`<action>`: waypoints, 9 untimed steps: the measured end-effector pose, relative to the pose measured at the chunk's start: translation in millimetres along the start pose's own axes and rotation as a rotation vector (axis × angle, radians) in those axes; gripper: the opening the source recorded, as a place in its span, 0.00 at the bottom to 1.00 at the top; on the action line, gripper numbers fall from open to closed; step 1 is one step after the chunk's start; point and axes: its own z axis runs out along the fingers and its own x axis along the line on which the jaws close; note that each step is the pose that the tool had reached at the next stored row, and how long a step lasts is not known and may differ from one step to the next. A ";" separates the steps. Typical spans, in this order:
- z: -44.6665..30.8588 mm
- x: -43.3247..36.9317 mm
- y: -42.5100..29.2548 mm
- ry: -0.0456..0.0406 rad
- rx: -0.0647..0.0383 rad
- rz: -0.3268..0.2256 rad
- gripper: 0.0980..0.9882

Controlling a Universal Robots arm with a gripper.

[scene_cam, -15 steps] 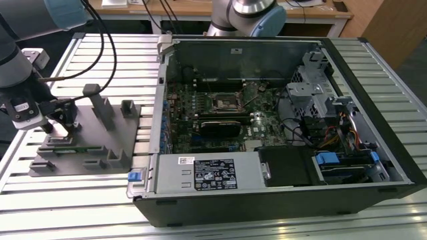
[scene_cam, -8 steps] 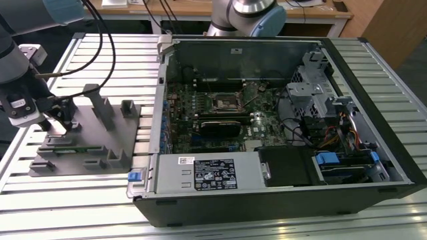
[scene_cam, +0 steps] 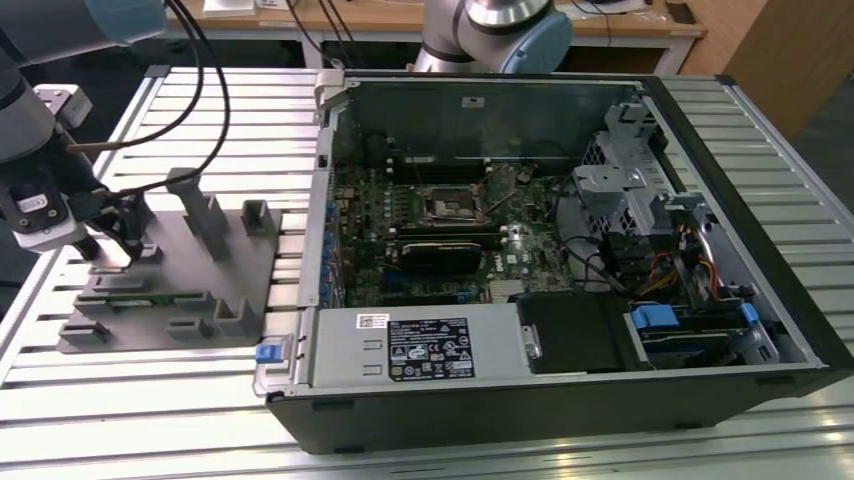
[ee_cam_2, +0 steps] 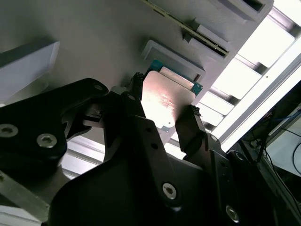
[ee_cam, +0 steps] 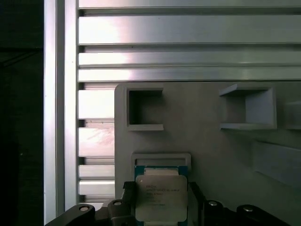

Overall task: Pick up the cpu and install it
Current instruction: 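Pick up the cpu and move it towards the insertion slot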

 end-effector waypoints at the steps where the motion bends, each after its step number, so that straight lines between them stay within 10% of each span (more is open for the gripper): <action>1: -1.1 0.0 0.1 -0.0001 0.000 0.000 0.49; 9: -7.5 -0.1 0.3 -0.0003 -0.001 0.000 0.49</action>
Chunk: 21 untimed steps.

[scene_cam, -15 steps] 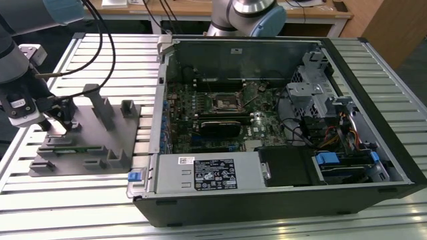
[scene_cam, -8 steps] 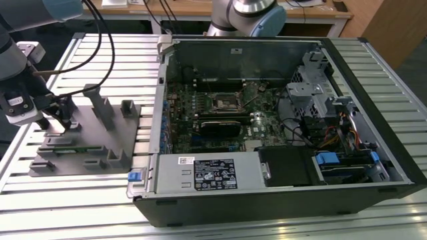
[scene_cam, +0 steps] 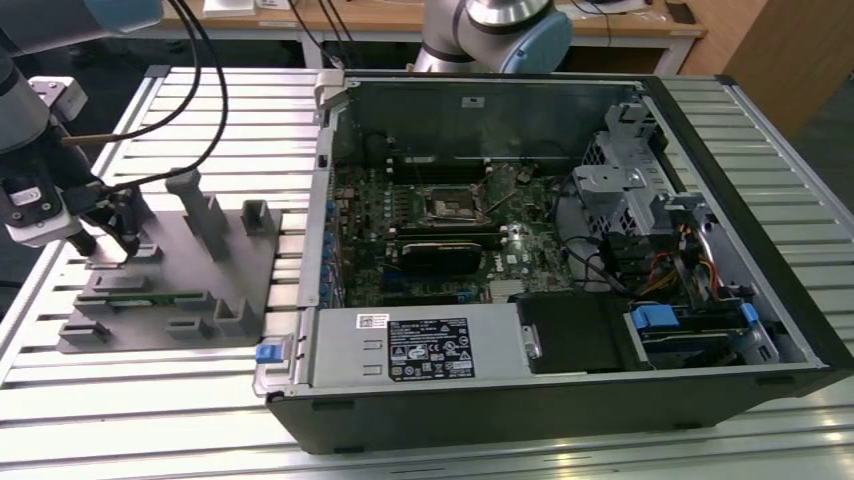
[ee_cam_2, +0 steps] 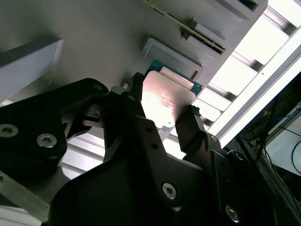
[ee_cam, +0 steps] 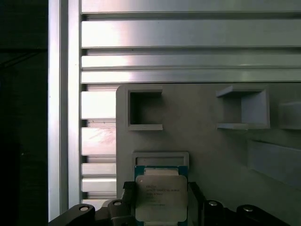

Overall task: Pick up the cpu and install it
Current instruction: 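Pick up the cpu and move it towards the insertion slot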

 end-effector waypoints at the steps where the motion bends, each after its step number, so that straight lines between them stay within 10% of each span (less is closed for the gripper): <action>1: -0.4 0.0 0.0 0.0000 0.000 0.000 0.49; 21: -9.6 0.0 0.3 0.0001 0.000 0.000 0.49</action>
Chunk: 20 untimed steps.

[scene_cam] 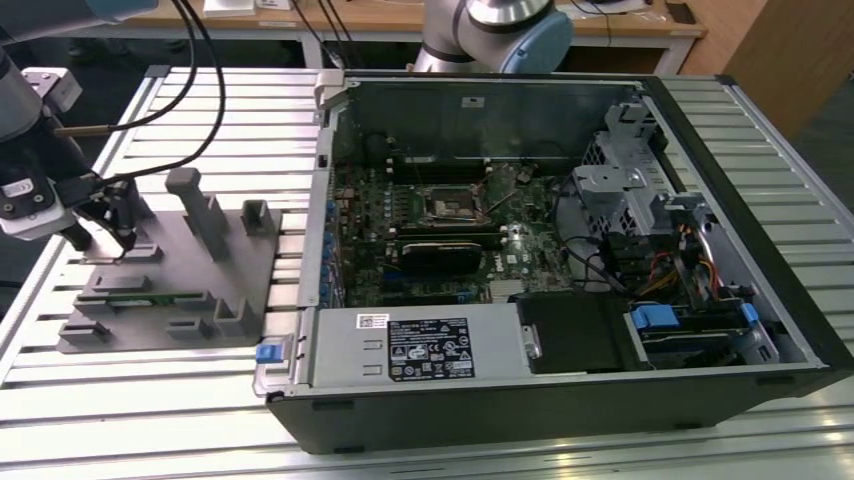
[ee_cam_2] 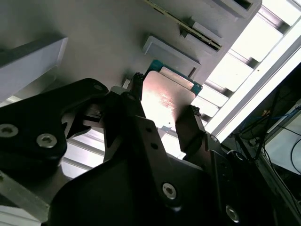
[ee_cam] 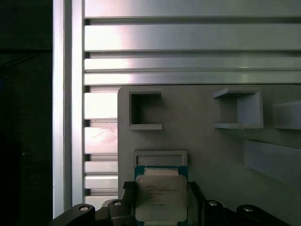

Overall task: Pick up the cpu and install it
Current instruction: 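Pick up the cpu and move it towards the insertion slot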

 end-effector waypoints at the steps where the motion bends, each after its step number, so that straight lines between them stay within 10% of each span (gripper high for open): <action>1: -0.6 0.0 0.0 0.0002 0.000 0.000 0.49; 20: -11.4 0.0 0.4 0.0001 0.000 0.000 0.49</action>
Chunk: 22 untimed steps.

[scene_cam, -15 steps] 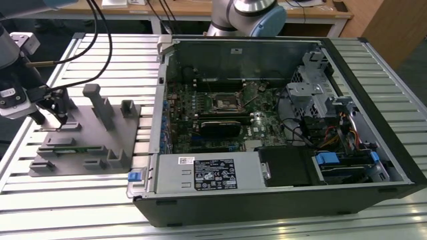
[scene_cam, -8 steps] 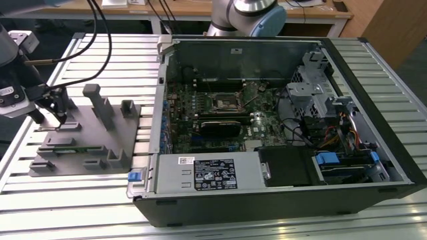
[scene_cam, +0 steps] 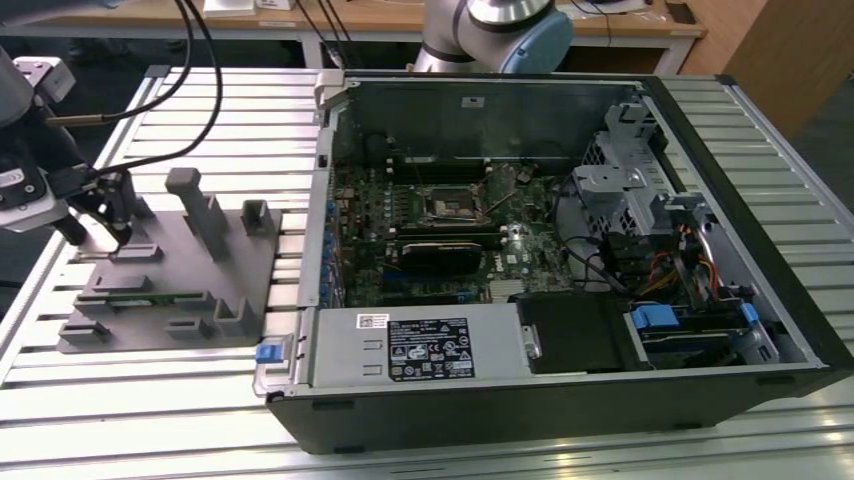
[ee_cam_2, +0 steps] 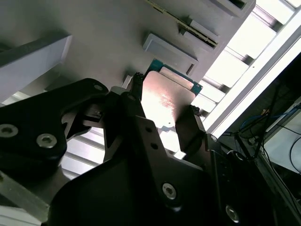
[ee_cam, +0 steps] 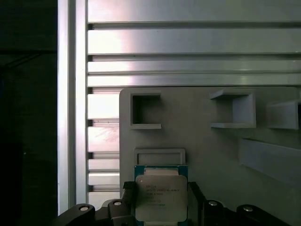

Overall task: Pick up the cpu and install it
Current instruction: 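Pick up the cpu and move it towards the insertion slot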

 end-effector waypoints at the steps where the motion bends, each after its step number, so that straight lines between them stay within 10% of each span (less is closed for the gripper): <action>1: -0.7 0.0 0.0 0.0001 0.000 0.000 0.49; 22: -19.0 -0.1 1.1 0.0000 0.000 0.000 0.49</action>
